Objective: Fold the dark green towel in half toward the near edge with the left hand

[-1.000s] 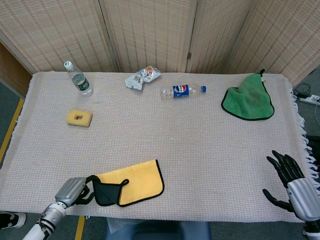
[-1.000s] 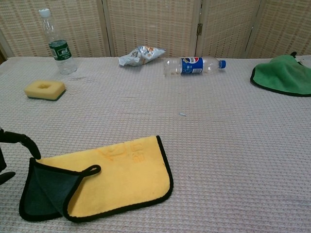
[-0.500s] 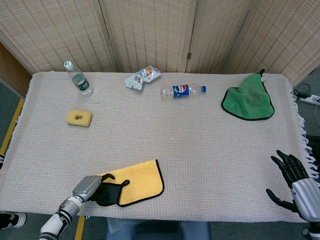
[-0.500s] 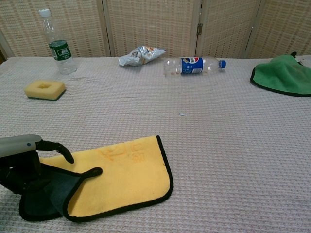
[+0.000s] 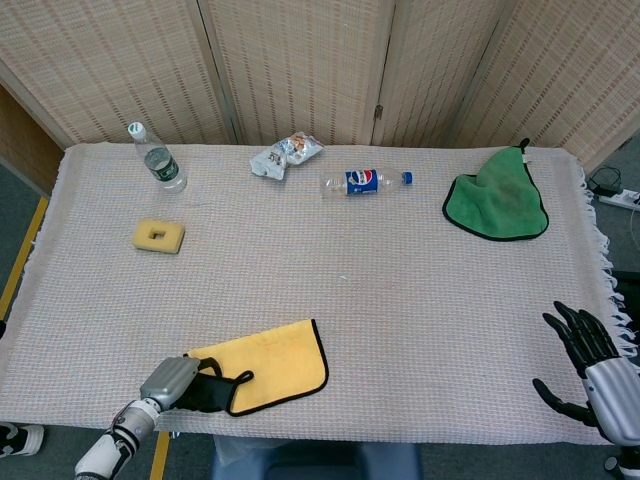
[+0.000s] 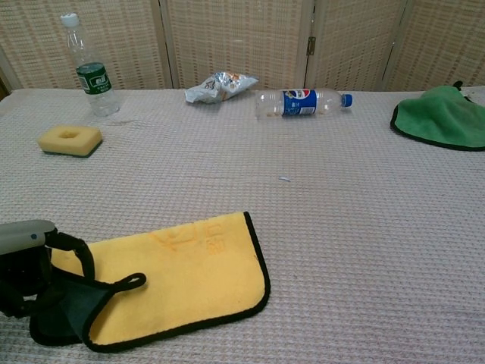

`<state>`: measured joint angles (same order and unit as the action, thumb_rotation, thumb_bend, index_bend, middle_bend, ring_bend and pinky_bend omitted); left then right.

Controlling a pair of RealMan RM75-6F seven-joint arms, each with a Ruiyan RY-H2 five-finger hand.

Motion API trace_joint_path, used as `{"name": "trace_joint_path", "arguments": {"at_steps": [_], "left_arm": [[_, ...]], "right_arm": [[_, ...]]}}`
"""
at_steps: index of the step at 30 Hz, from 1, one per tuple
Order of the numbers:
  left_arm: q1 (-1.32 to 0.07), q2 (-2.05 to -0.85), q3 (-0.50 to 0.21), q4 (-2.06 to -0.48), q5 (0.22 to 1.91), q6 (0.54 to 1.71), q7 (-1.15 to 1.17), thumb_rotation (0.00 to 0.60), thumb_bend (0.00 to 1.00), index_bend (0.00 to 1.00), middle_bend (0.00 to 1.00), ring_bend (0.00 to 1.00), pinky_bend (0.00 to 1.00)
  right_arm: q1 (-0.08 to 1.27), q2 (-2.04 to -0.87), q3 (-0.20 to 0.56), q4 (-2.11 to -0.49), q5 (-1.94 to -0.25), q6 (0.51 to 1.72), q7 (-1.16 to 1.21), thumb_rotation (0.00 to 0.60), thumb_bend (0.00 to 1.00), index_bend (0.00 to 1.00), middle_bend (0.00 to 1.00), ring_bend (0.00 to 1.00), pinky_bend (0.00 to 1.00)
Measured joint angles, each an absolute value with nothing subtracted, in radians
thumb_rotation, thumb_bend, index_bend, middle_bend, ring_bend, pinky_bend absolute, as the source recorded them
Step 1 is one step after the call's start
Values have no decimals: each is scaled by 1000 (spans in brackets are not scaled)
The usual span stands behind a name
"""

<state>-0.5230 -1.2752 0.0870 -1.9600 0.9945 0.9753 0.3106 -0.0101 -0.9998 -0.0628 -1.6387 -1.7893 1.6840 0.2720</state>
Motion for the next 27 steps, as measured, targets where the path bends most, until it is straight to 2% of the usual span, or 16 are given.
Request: {"name": "trace_joint_path", "arguments": {"at_steps": [3,7,16,19,20,21,22,24,25,27], "left_arm": [[-503,-1252,100,-1986,1029,1016,320,600,521,555,1000,1000,1000],[-471,-1209,125,-2017,1072,1057,322,600,522,578,1000,1000,1000],[-395,-1151,147,-2031,1222,1151,237,600,520,344,1000,1000,1000],[-369,-1139,144,-2017,1304,1202,189,600,486,302,972,987,1000],[-361,-1139,143,-2006,1332,1221,177,600,471,287,919,944,999],[-349,-1140,142,-1984,1374,1249,159,600,448,267,810,841,962],[-340,-1143,140,-1963,1407,1272,145,600,417,244,638,662,851],[-319,-1153,138,-1895,1479,1323,117,600,363,210,377,386,573],[-309,-1159,136,-1861,1503,1346,109,600,339,192,268,275,436],[-283,-1182,129,-1769,1540,1407,104,600,301,158,130,130,250]], "right_arm": [[-10,-1000,-63,-1639,-1790,1685,272,600,343,0,0,0,0],[-12,-1001,-62,-1640,-1790,1687,268,600,343,0,0,0,0],[-10,-1007,-65,-1643,-1794,1678,254,600,343,0,0,0,0],[-7,-1010,-64,-1642,-1791,1670,248,600,343,0,0,0,0],[-6,-1011,-63,-1642,-1788,1666,245,600,342,0,0,0,0],[-4,-1012,-62,-1642,-1785,1662,243,600,342,0,0,0,0],[-3,-1014,-61,-1642,-1782,1659,239,600,342,0,0,0,0],[0,-1020,-58,-1643,-1774,1650,227,600,342,0,0,0,0],[1,-1023,-56,-1644,-1770,1646,221,600,342,0,0,0,0],[5,-1031,-50,-1646,-1758,1636,203,600,342,0,0,0,0]]}}
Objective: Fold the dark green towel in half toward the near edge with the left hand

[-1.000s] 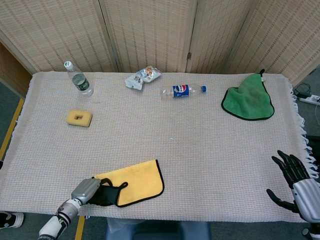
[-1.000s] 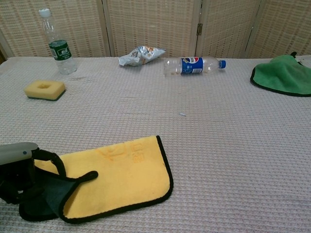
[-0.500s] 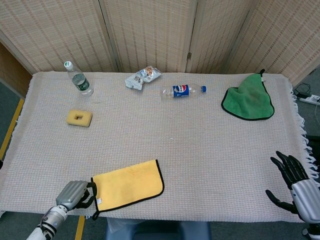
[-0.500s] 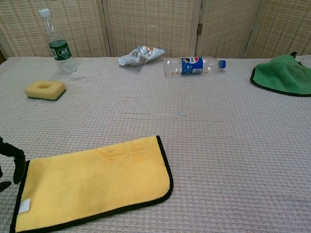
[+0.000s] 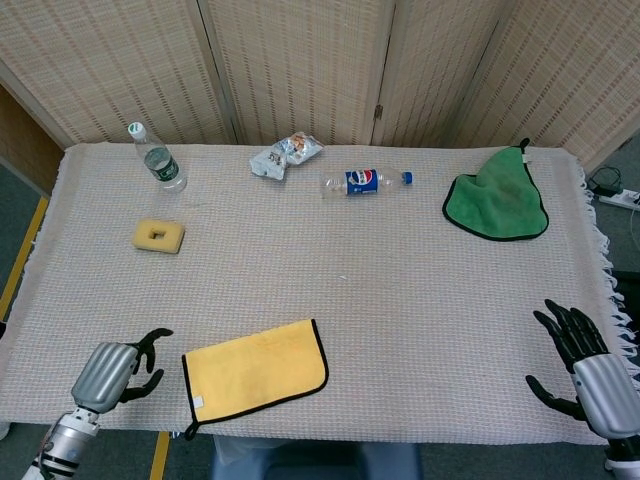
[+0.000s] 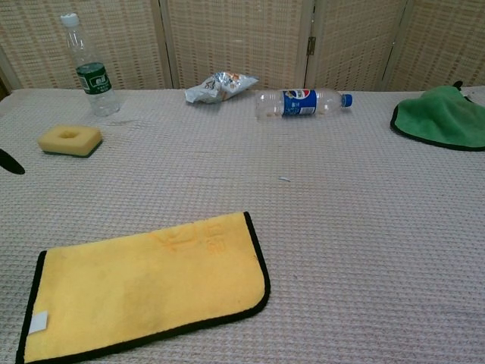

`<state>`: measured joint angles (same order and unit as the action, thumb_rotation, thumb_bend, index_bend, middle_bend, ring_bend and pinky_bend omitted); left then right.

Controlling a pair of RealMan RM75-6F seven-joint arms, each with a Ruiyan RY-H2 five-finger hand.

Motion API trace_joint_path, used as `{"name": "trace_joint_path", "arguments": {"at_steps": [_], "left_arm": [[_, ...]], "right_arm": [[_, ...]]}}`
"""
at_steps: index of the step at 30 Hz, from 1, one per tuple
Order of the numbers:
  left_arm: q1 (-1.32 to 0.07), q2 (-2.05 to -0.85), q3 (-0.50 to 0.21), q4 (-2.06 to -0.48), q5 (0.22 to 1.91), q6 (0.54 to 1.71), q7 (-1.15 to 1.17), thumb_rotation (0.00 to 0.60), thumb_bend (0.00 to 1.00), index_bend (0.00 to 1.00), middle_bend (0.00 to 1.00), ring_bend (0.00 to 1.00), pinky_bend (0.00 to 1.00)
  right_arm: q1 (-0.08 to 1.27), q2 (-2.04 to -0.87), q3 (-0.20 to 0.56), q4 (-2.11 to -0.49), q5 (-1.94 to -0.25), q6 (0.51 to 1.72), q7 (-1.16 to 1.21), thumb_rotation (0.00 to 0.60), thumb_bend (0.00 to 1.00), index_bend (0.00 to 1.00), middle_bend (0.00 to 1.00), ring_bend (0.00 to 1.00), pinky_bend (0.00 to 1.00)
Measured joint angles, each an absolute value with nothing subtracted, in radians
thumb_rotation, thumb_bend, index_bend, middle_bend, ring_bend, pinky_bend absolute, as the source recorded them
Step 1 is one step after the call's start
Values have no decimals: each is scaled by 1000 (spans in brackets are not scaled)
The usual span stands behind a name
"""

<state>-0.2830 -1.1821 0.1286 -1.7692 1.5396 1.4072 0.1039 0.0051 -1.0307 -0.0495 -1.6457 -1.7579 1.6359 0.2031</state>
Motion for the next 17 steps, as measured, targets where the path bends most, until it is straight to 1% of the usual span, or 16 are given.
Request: {"name": "trace_joint_path", "arguments": {"at_steps": [1,3,6,8,10,12,14,17], "left_arm": [[-270,-1195,124,-1727,1551,1436,108,600,284,139,77,68,169],[-236,-1228,111,-1630,1573,1511,126,600,270,116,31,20,113],[-188,-1274,85,-1518,1593,1617,140,600,255,81,6,0,100],[-172,-1286,77,-1486,1594,1653,137,600,244,64,1,0,100],[-166,-1275,67,-1483,1586,1652,119,600,243,69,0,0,100],[-161,-1255,51,-1494,1572,1624,102,600,243,68,0,0,100],[-157,-1239,43,-1506,1568,1601,87,600,243,67,0,0,100],[-153,-1229,48,-1519,1579,1577,69,600,242,66,0,0,100]], "right_arm": [[7,-1034,-45,-1647,-1751,1633,192,600,343,0,0,0,0],[9,-1046,-29,-1650,-1731,1631,158,600,343,0,0,0,0],[11,-1072,6,-1652,-1689,1637,81,600,342,0,0,0,0],[12,-1092,29,-1652,-1648,1636,17,600,343,0,0,0,0],[14,-1102,44,-1656,-1606,1625,-25,600,343,0,0,0,0],[17,-1105,56,-1668,-1563,1600,-43,600,343,0,0,0,0],[21,-1103,62,-1683,-1549,1580,-49,600,343,0,0,0,0],[25,-1097,60,-1692,-1551,1568,-41,600,343,0,0,0,0]]}}
